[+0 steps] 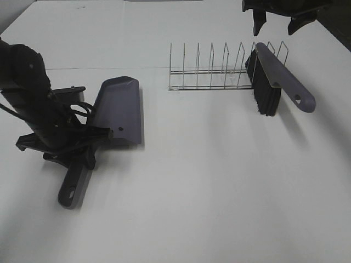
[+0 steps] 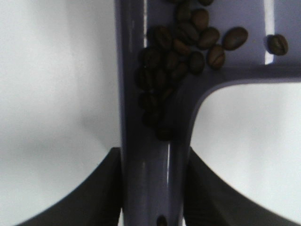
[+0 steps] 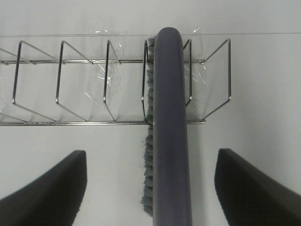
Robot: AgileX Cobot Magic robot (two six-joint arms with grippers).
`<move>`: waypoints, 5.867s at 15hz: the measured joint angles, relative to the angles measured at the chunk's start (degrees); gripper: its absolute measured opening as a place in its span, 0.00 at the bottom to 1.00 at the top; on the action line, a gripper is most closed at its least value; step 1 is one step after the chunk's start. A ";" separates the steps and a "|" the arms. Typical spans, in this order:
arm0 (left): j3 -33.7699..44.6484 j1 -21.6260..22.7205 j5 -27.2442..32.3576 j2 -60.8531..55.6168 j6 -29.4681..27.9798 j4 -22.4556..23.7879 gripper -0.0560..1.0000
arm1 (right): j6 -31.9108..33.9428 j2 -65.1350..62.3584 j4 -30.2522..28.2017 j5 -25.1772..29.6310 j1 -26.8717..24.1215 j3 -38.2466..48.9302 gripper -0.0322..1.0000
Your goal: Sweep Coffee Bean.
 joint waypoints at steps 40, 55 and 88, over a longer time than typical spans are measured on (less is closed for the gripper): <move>24.64 -0.34 33.06 -95.00 -8.54 24.92 0.73 | -7.05 -71.62 9.91 7.85 0.00 78.84 0.65; 34.66 -0.34 23.72 -106.80 11.17 10.60 0.73 | -18.05 -130.23 16.96 -1.03 0.06 97.17 0.65; 34.84 17.93 23.72 -115.11 13.75 8.02 0.73 | -18.05 -130.41 17.30 -1.03 -10.26 97.17 0.65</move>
